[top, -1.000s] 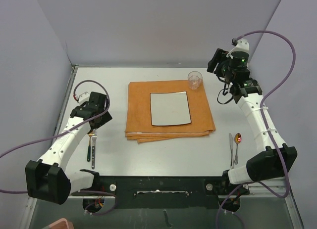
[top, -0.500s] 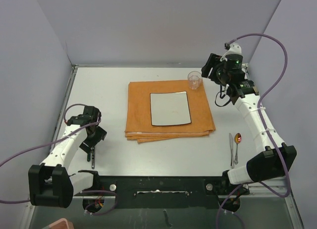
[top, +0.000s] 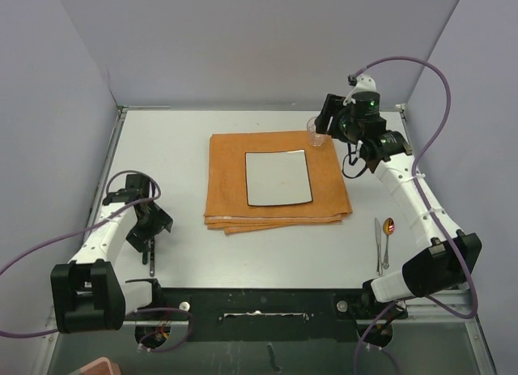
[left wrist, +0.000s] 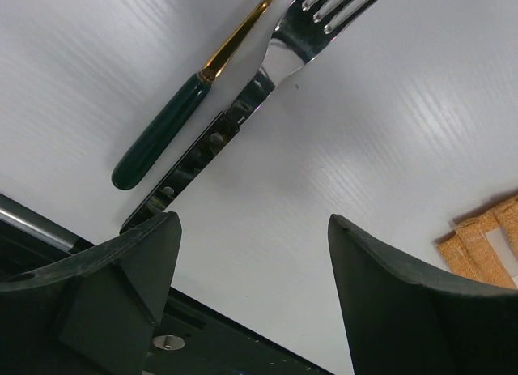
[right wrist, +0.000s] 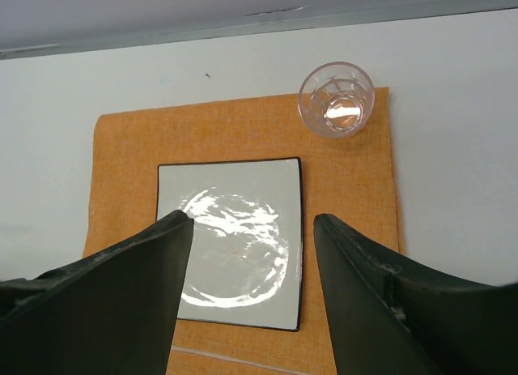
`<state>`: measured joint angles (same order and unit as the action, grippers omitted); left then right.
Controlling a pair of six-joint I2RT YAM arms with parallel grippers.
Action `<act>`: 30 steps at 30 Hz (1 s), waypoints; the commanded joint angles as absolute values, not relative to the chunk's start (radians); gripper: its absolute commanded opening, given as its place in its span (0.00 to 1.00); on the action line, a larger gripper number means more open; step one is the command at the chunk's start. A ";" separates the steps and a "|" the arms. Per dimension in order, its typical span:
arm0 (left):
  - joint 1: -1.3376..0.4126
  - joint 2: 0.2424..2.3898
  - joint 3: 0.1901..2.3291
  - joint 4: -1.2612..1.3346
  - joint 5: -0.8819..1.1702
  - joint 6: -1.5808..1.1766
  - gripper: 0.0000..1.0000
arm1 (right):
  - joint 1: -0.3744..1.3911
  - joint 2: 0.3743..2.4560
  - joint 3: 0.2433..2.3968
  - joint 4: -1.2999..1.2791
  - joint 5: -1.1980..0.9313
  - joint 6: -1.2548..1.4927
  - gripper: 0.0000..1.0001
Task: Set the dinner table for one person
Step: Pick up the fork at the center of the board.
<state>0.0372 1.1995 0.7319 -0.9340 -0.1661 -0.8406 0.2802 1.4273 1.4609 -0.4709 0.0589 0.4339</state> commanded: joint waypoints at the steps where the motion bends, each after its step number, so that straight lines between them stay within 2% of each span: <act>1: 0.074 1.263 0.890 -0.955 -0.154 -0.702 0.73 | 0.300 1.434 1.507 -0.454 0.068 0.420 0.61; 9: 0.146 1.321 0.956 -1.045 -0.160 -0.671 0.72 | 0.325 1.438 1.497 -0.446 0.069 0.422 0.60; 13: 0.184 1.373 0.932 -1.027 -0.091 -0.703 0.71 | 0.335 1.448 1.519 -0.456 0.077 0.414 0.60; 30: 0.205 1.483 0.855 -0.990 -0.100 -0.797 0.69 | 0.350 1.493 1.559 -0.449 0.078 0.439 0.59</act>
